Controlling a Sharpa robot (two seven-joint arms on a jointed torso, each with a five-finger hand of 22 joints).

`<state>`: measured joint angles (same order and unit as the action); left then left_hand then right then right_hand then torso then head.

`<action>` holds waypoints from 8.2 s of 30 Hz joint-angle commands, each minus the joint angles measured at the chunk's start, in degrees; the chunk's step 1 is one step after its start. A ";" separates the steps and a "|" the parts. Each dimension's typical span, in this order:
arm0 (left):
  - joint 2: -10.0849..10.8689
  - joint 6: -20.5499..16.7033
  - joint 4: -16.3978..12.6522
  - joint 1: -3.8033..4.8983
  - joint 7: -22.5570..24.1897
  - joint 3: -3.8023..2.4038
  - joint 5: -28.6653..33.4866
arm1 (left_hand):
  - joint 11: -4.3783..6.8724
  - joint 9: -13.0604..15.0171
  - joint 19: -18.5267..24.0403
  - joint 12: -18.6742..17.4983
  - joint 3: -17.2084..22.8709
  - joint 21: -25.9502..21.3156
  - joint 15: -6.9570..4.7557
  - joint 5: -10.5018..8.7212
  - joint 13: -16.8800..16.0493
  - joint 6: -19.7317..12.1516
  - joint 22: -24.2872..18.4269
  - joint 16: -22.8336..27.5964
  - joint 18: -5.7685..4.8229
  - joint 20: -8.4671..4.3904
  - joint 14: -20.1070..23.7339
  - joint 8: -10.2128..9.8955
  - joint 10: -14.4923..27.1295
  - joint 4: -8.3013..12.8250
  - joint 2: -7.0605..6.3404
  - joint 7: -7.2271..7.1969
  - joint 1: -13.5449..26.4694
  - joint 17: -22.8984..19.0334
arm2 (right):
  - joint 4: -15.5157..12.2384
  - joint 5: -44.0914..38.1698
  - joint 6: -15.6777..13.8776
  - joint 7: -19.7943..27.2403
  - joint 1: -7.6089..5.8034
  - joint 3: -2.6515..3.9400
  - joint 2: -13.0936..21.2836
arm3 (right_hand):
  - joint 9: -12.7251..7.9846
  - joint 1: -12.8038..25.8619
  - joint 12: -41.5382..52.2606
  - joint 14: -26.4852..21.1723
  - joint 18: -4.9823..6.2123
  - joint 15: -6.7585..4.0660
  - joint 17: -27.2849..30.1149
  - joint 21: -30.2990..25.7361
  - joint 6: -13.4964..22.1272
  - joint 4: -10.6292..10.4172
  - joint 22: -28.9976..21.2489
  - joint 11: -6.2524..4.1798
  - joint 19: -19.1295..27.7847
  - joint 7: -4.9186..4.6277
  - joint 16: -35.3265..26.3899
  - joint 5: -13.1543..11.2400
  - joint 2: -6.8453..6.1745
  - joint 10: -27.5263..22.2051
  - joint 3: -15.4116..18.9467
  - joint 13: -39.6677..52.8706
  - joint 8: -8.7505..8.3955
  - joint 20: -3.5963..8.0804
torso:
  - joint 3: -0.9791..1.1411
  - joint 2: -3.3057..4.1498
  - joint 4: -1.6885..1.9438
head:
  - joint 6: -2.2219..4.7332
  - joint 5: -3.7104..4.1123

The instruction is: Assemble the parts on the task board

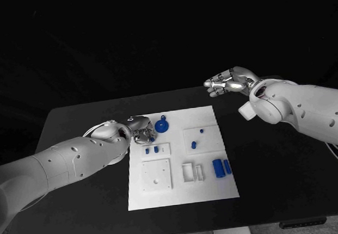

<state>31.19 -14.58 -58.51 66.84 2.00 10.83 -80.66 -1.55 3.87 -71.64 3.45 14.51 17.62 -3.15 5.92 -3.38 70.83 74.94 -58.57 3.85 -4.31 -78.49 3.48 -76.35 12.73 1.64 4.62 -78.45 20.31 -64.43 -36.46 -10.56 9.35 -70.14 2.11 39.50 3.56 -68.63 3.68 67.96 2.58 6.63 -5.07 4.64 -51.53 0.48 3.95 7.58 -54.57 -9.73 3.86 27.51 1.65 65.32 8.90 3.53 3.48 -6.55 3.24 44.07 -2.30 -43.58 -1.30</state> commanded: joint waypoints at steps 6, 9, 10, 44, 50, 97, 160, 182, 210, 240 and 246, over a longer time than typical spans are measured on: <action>0.18 0.76 0.02 -0.39 -0.14 0.29 -0.62 | -0.31 -0.17 0.90 -0.03 -0.27 -0.39 0.24 -0.32 -0.06 -3.93 1.21 0.41 0.65 0.34 0.97 0.10 1.34 0.66 -0.75 0.36 -0.26 -0.19 | -0.06 -0.30 0.66 0.40 0.02 0.03 0.02 | -0.05 0.51 -0.17 -0.39 -0.44 0.06 0.05 -0.05 -0.04 0.38 -0.07 -0.01 0.32 -0.08 -0.30 0.27 0.13 -0.27 0.07 -0.05 -0.04 -0.12 | -0.04 0.00 -0.03 | 0.03 -0.15; 0.23 0.69 0.07 -0.39 -0.31 0.29 -0.62 | -0.38 -0.34 0.98 -0.05 -0.18 -0.49 0.33 -0.41 -0.04 -6.75 1.16 0.41 0.61 0.44 1.19 -0.03 1.58 0.89 -1.31 0.06 0.15 -0.24 | -0.05 -0.30 0.66 0.40 0.02 0.03 0.02 | -0.05 0.51 -0.17 -0.39 -0.44 0.06 0.05 -0.05 -0.04 0.38 -0.07 -0.01 0.32 -0.08 -0.30 0.27 0.13 -0.27 0.07 -0.05 -0.04 -0.12 | -0.03 0.03 0.01 | 0.04 -0.21; 0.25 0.62 0.09 -0.39 -0.37 0.29 -0.62 | -0.40 -0.33 1.00 -0.05 -0.07 -0.56 0.36 -0.45 -0.04 -8.14 1.13 0.42 0.60 0.47 1.26 -0.01 1.66 1.00 -1.52 -0.15 0.29 -0.27 | -0.04 -0.30 0.66 0.40 0.02 0.03 0.02 | -0.05 0.51 -0.17 -0.39 -0.44 0.06 0.05 -0.05 -0.04 0.38 -0.07 -0.01 0.32 -0.08 -0.30 0.27 0.13 -0.27 0.07 -0.05 -0.04 -0.12 | -0.06 0.03 0.01 | 0.05 -0.21; 3.07 -8.75 2.03 -0.10 1.43 -1.95 11.22 | -2.16 0.04 4.65 -0.02 1.60 -6.41 1.77 -0.47 -0.04 -6.98 -1.20 14.86 0.84 1.87 4.33 0.21 5.26 -0.24 -2.89 1.69 0.04 -6.72 | -1.15 -21.71 4.33 -3.79 0.05 -0.01 -0.33 | 0.11 -2.43 -0.30 3.74 -0.09 -1.86 -0.60 1.46 -8.31 14.31 0.26 -0.93 -3.51 1.99 0.06 -6.23 -1.14 -0.06 -19.38 -0.18 0.12 1.86 | 0.07 -0.05 -0.19 | 1.67 -0.59; 5.04 -8.25 0.50 1.23 3.74 -3.18 26.17 | -2.23 0.05 4.29 -0.03 0.47 -11.22 2.23 -0.52 -0.04 -6.60 -4.53 22.74 0.37 2.38 3.15 0.21 5.03 -1.14 -2.58 1.83 0.85 -8.56 | -1.72 -36.98 2.45 -6.34 0.12 -0.30 -0.75 | 0.16 -3.16 -0.30 11.32 0.66 -4.71 -3.58 4.96 -10.52 15.85 1.21 -2.03 -9.68 2.29 1.17 -8.46 -2.94 1.99 -25.25 -0.18 0.18 4.92 | -0.05 -0.15 0.07 | 2.20 -1.06; 14.81 -6.47 -19.66 8.51 14.00 -4.74 60.58 | -6.42 -0.09 9.30 -0.03 -7.46 -13.66 9.72 0.07 0.01 -10.48 -57.90 55.06 1.34 9.89 11.32 0.16 15.15 -3.29 -0.73 3.47 0.94 -15.88 | -1.05 -65.36 -1.17 -18.17 5.43 -7.15 -6.71 | 0.21 -2.74 -0.35 17.08 5.84 -7.81 -25.95 24.78 -12.79 10.52 18.25 -3.31 -15.75 3.01 25.65 -16.60 -10.69 3.49 -34.96 -0.17 0.09 7.30 | -1.27 -1.80 1.53 | 1.11 -4.80; 14.66 -4.98 -19.82 8.65 13.17 -4.75 60.99 | -6.82 -0.07 8.44 -0.03 -7.86 -13.47 9.83 2.29 0.01 -11.63 -62.82 55.07 1.43 9.94 11.54 0.16 15.81 -3.53 -0.22 3.84 0.75 -15.75 | -1.50 -67.30 -9.24 -19.56 7.92 -6.85 -6.53 | 0.73 -4.51 -0.27 14.99 5.44 -10.58 -36.26 37.63 -21.80 14.92 40.27 -6.21 -12.89 5.35 39.19 -19.94 -8.88 14.31 -49.95 0.05 0.17 11.60 | -1.45 -1.91 1.40 | -0.27 -3.52; 13.36 -5.47 -18.57 8.71 12.48 -4.73 60.65 | -6.88 -0.06 8.66 -0.02 -6.89 -13.41 9.91 2.54 0.01 -11.83 -63.01 55.07 1.36 10.03 11.70 0.18 16.01 -3.46 -0.55 3.87 1.58 -15.80 | -11.58 -66.57 -8.14 -21.72 7.50 -4.55 -5.99 | 0.82 -4.22 -0.28 15.00 5.38 -10.63 -36.33 34.79 -22.15 15.14 44.04 -6.30 -13.97 5.45 39.73 -20.16 -8.64 14.49 -49.82 0.03 0.18 11.66 | -1.28 -2.12 0.96 | -0.01 -5.58; 11.01 -4.38 -17.17 8.72 12.41 -4.73 60.67 | -6.87 -0.06 8.61 -0.01 -6.85 -13.41 9.92 2.42 0.01 -11.84 -63.34 55.06 1.37 10.07 11.71 0.19 16.00 -4.17 -0.43 3.84 1.67 -15.73 | -12.63 -72.09 -5.74 -22.04 10.37 -9.35 -16.10 | 0.86 -3.99 -0.28 14.94 5.34 -10.65 -36.20 31.46 -22.18 15.49 48.24 -6.33 -15.23 5.47 39.98 -19.45 -8.46 14.59 -49.73 0.03 0.18 11.68 | -1.37 -1.94 1.13 | -1.07 -7.78; 10.78 -3.42 -16.86 8.71 11.91 -4.71 60.73 | -6.91 -0.06 8.51 -0.02 -7.02 -13.44 9.97 2.47 0.01 -12.06 -63.87 55.07 1.38 10.13 11.79 0.19 16.17 -4.83 -0.39 3.89 1.74 -15.68 | -10.59 -74.03 -5.26 -22.17 13.77 -10.09 -17.39 | 0.92 -3.95 -0.28 14.90 5.33 -10.68 -36.13 28.94 -22.27 15.54 51.36 -6.35 -16.24 5.51 40.18 -19.17 -8.59 14.70 -49.83 0.04 0.18 11.71 | -1.31 -1.94 0.98 | -2.55 -9.04; 10.82 -3.52 -16.83 8.71 11.90 -4.71 60.73 | -6.91 -0.06 8.51 -0.02 -7.02 -13.44 9.97 2.47 0.01 -12.06 -63.87 55.07 1.38 10.13 11.79 0.19 16.17 -4.83 -0.39 3.89 1.74 -15.68 | -10.11 -74.32 -5.89 -22.25 13.84 -10.10 -17.38 | 0.92 -4.01 -0.27 14.90 5.33 -10.68 -36.13 28.16 -22.32 15.56 52.31 -6.35 -16.52 5.53 40.26 -19.20 -8.68 14.73 -49.89 0.04 0.19 11.71 | -1.32 -1.98 1.03 | -2.62 -9.06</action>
<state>42.06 -18.62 -75.24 75.46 13.65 6.17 -20.07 -8.30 3.83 -62.96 3.45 7.36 4.08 6.76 8.47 -3.38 59.25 11.11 -3.72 4.88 5.63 -67.15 3.83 -60.59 8.24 1.35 8.59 -77.04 4.56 -74.61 -109.70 -16.44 -12.82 -56.36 -7.97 22.13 4.74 -72.78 3.22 82.31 7.37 -4.09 -41.29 33.15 -73.56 15.82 55.92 1.14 -70.58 -4.33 43.82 7.99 -7.35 80.20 -40.88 3.41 3.59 5.13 1.92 42.11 -1.29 -46.13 -10.37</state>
